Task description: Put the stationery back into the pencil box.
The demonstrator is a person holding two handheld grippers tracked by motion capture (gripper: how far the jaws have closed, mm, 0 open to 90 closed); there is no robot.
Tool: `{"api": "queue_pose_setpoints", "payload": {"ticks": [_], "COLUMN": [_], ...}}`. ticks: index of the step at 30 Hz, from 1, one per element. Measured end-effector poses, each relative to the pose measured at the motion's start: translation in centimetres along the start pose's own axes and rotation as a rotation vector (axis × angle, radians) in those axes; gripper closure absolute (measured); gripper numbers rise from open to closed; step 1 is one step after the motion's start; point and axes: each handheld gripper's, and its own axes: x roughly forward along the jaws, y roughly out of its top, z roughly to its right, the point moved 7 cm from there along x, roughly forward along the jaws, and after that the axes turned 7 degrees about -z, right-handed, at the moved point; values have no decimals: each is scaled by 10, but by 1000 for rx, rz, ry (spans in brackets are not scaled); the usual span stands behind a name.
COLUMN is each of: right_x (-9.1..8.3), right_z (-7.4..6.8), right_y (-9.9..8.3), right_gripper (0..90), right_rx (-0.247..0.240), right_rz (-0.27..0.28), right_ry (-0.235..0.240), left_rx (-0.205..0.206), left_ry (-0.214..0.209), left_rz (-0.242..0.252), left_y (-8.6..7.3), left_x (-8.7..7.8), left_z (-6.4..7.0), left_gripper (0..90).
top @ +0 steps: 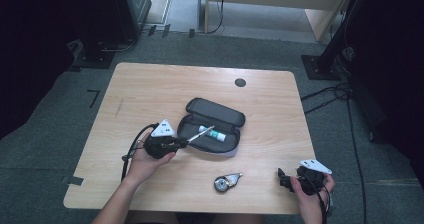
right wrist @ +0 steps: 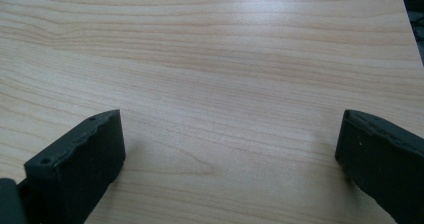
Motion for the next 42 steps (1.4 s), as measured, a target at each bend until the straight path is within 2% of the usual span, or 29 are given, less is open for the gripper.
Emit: {"api": "queue_pose_setpoints", "payload": {"ticks": [5, 9, 15, 19, 25, 33, 37, 42], "right_x": [0, 0, 0, 0, 0, 0, 0, 0], "right_z": [0, 0, 0, 0, 0, 0, 0, 0], "right_y": [0, 0, 0, 0, 0, 0, 0, 0], "right_gripper": [0, 0, 0, 0, 0, 0, 0, 0], "right_rx": [0, 0, 0, 0, 0, 0, -1, 0], "right_rz": [0, 0, 0, 0, 0, 0, 0, 0], "right_ry": [0, 0, 0, 0, 0, 0, 0, 0], "left_rx": [23, 24, 32, 24, -9, -19, -24, -58], "left_ry": [-15, -35, -51, -17, 8, 41, 65, 57], "left_rz": [-25, -39, -79, -100, -140, -123, -112, -88], "left_y": [14, 23, 28, 26, 21, 23, 24, 24], "left_x": [13, 23, 36, 40, 44, 43, 42, 37], "left_z": [-5, -9, -14, -19, -26, -28, -26, -26], "left_gripper": [821, 821, 820, 817, 792, 737, 668, 584]}}
